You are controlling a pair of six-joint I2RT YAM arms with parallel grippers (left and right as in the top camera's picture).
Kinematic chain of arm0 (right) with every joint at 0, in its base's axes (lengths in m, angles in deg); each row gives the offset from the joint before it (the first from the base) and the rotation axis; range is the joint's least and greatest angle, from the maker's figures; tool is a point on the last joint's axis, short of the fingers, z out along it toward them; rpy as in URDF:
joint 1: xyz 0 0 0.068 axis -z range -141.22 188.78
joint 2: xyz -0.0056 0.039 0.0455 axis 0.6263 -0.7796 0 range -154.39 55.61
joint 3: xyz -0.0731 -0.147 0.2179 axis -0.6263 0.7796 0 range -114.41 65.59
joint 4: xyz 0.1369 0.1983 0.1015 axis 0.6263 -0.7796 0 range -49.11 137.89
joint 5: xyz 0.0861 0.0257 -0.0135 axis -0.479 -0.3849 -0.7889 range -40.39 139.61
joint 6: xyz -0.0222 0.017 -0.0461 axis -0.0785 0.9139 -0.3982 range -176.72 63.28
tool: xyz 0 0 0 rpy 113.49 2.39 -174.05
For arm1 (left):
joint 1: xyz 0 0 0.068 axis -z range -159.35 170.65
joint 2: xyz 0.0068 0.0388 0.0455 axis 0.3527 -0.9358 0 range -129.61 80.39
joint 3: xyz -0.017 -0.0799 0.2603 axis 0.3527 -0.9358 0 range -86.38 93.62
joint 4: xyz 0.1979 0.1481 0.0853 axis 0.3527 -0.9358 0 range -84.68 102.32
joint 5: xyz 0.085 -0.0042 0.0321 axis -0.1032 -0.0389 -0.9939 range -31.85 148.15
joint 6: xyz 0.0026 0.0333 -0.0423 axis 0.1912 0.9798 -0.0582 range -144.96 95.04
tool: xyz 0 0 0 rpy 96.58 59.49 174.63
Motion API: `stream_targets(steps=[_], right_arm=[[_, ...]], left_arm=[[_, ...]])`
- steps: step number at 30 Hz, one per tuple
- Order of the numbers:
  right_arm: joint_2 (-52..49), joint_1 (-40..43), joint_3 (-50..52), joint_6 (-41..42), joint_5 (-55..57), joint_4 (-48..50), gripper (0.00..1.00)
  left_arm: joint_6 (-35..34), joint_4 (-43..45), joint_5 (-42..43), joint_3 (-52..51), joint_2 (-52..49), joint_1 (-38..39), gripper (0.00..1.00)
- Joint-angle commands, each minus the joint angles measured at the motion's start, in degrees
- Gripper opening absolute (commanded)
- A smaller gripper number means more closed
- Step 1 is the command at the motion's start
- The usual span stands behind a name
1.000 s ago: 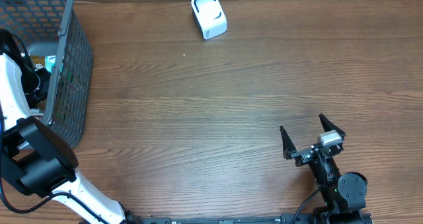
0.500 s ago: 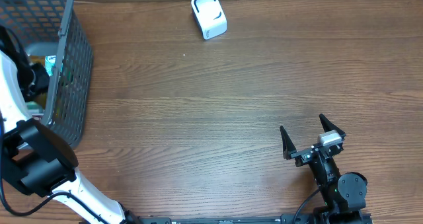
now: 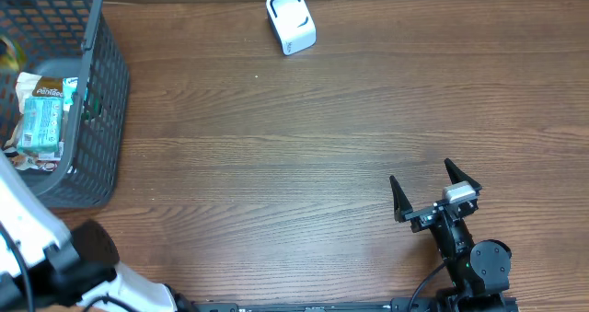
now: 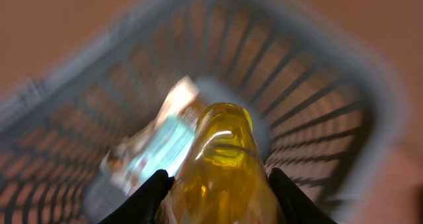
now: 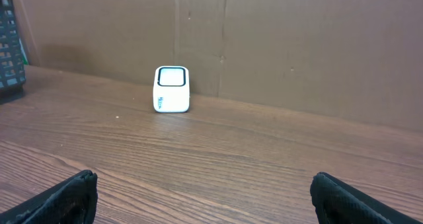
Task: Scan the item barcode
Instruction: 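Grasp the yellow Vim bottle with the left gripper and lift it, then carry the Vim bottle with the left gripper toward the white scanner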
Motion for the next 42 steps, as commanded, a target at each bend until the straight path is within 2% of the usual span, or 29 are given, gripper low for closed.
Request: stream_targets(steps=[1,3,8,16,22,27,33,38,42], right_arm=[[0.4,0.2,0.6,0.0,-0.1,0.2,1.00],[0.4,0.2,0.6,0.0,-0.1,0.2,1.00],[0.4,0.2,0.6,-0.1,-0.1,0.2,1.00],[0.4,0.2,0.6,-0.1,-0.1,0.2,1.00],[0.4,0.2,0.6,-0.1,-0.1,0.2,1.00],[0.4,0.2,0.6,-0.1,-0.1,0.2,1.00],[0.5,0.2,0.6,0.0,-0.1,0.2,1.00],[0.4,0.2,0.6,0.0,-0.1,0.2,1.00],[0.4,0.2,0.6,0.0,-0.1,0.2,1.00]], left_arm=[[-2.7,3.1,7.6,3.3,6.0,1.7,0.17],[-3.9,5.2,11.0,3.4,9.2,4.3,0.16],[-4.4,4.5,11.6,3.4,12.1,11.8,0.16],[-4.4,-4.5,9.4,3.2,11.0,25.3,0.17],[-7.2,-11.8,4.4,3.1,7.3,35.3,0.20],[-8.7,-15.8,4.2,3.1,2.6,43.3,0.20],[-11.3,-16.3,4.0,3.1,-5.4,54.6,0.17],[-15.3,-15.7,1.7,3.1,-11.2,61.3,0.18],[-15.8,-14.3,0.0,3.1,-15.5,65.7,0.18]])
